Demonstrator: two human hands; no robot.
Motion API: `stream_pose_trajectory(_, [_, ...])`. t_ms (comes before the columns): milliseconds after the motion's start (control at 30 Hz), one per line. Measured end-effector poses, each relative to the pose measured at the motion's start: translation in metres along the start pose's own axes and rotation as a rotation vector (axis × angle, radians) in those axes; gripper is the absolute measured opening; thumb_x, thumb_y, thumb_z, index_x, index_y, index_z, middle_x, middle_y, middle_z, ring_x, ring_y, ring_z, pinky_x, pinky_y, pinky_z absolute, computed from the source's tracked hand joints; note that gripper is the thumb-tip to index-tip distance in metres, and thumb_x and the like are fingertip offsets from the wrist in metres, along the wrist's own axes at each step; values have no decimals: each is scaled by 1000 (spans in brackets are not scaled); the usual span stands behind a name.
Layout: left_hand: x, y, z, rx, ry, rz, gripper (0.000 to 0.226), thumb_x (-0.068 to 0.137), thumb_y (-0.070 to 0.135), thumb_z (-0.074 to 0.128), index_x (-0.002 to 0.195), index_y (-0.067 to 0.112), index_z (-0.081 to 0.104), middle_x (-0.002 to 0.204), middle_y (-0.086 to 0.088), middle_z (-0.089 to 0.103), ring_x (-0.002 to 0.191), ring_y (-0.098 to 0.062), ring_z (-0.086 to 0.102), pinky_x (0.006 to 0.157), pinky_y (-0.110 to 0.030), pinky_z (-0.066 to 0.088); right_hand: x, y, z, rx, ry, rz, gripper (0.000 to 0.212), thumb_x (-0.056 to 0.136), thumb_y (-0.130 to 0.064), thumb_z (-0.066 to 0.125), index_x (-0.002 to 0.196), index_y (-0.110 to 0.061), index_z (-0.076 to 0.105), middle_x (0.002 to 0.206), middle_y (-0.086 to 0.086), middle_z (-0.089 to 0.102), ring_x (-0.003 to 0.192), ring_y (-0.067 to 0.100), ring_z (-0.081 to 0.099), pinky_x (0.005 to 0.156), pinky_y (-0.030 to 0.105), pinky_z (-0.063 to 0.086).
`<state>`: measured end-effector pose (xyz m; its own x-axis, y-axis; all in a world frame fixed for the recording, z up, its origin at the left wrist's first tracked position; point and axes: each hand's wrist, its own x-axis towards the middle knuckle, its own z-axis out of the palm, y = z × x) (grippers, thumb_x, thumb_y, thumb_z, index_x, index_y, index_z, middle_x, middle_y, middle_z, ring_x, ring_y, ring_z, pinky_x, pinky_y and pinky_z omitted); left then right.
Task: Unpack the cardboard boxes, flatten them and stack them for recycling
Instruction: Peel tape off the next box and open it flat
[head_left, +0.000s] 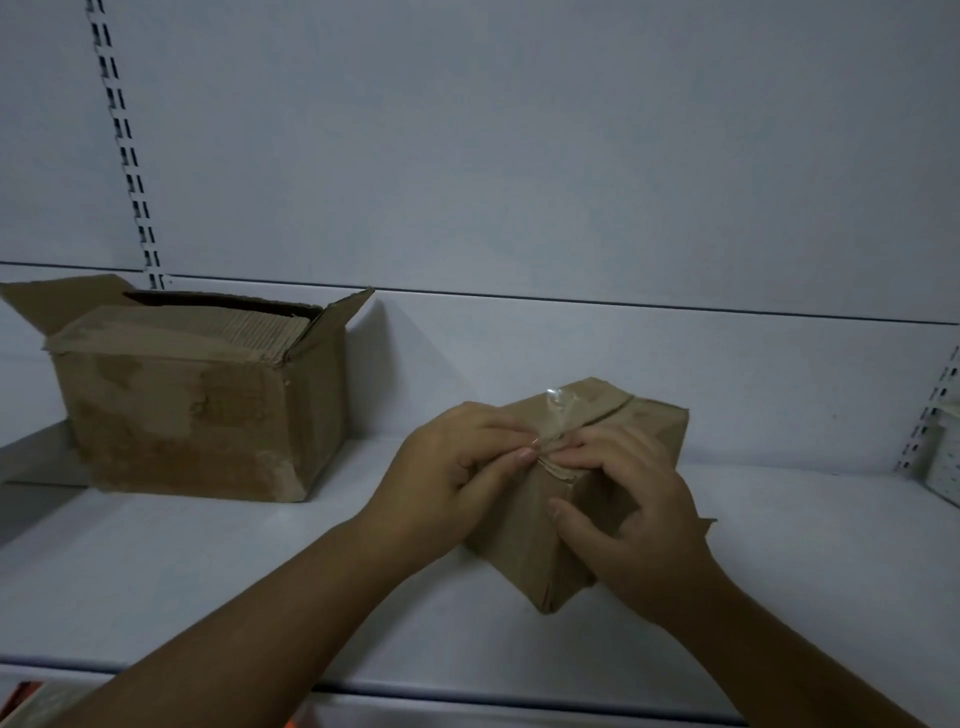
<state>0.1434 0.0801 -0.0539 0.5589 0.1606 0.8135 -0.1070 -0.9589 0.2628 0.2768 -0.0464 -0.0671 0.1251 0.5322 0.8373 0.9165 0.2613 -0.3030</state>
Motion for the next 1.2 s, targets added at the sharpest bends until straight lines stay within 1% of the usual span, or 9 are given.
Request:
stream_pose_trajectory(133, [6, 1, -2, -145, 13, -214, 23, 88, 33, 56, 93, 21, 75, 88, 3, 74, 86, -12, 67, 77, -40, 53, 2, -1, 3, 42, 68, -23, 23, 67, -27, 63, 82, -11, 69, 88, -9, 63, 85, 15, 60, 77, 43, 48])
stream_pose_trajectory(233, [22, -1, -8, -291, -16, -413, 18, 89, 22, 59, 84, 29, 75, 83, 5, 74, 83, -8, 67, 81, -30, 54, 2, -3, 5, 49, 76, -15, 22, 67, -27, 62, 80, -11, 68, 85, -6, 64, 83, 18, 61, 75, 45, 48])
stream_pose_trajectory(367, [50, -5, -18, -380, -151, -524, 27, 93, 17, 53, 76, 19, 74, 80, -8, 73, 66, -15, 58, 62, -22, 47, 5, -3, 3, 48, 40, 20, 21, 64, -29, 59, 74, -12, 67, 78, -5, 64, 79, 16, 59, 74, 43, 47])
stream_pose_trajectory(567, [62, -9, -19, -404, -246, -543, 28, 94, 18, 51, 77, 11, 71, 68, -9, 64, 58, -10, 53, 61, -20, 44, 15, 2, -17, 167, -133, 101, 19, 59, -28, 55, 68, -13, 63, 74, 0, 65, 76, 16, 60, 75, 39, 47])
stream_pose_trajectory(667, [58, -3, -13, -457, -271, -537, 29, 96, 19, 48, 81, 5, 68, 66, -11, 62, 57, -12, 54, 59, -20, 46, 21, 8, -42, 182, -304, 203, 21, 56, -20, 57, 76, -27, 62, 84, -8, 65, 83, 7, 59, 73, 29, 50])
stream_pose_trajectory(800, [55, 15, 5, -557, -230, -597, 34, 96, 18, 48, 65, 13, 61, 50, 7, 59, 43, -2, 48, 46, -13, 41, 25, 9, -59, 5, -485, 196, 43, 62, -21, 55, 96, -46, 55, 95, -23, 53, 94, -4, 49, 72, 9, 41])
stream_pose_trajectory(900, [54, 22, 21, -625, -151, -671, 33, 94, 17, 51, 64, 15, 64, 46, 4, 57, 38, -2, 45, 42, -11, 36, 18, 1, -49, -161, -360, 100, 29, 69, -36, 62, 98, -36, 66, 97, -23, 52, 90, -2, 49, 70, 13, 39])
stream_pose_trajectory(1033, [58, 17, 20, -708, -205, -728, 31, 94, 16, 51, 67, 14, 66, 44, 5, 55, 38, -3, 46, 40, -12, 35, 7, 3, -34, -174, -106, 24, 27, 70, -37, 70, 82, -13, 74, 84, -3, 60, 79, 8, 51, 65, 20, 44])
stream_pose_trajectory(1200, [56, 1, 23, -927, -180, -837, 25, 93, 19, 51, 76, 7, 66, 43, 2, 53, 38, -5, 45, 37, -15, 34, 4, 7, -26, -120, -27, 37, 27, 72, -34, 65, 77, -9, 73, 83, -4, 59, 81, 7, 49, 67, 18, 43])
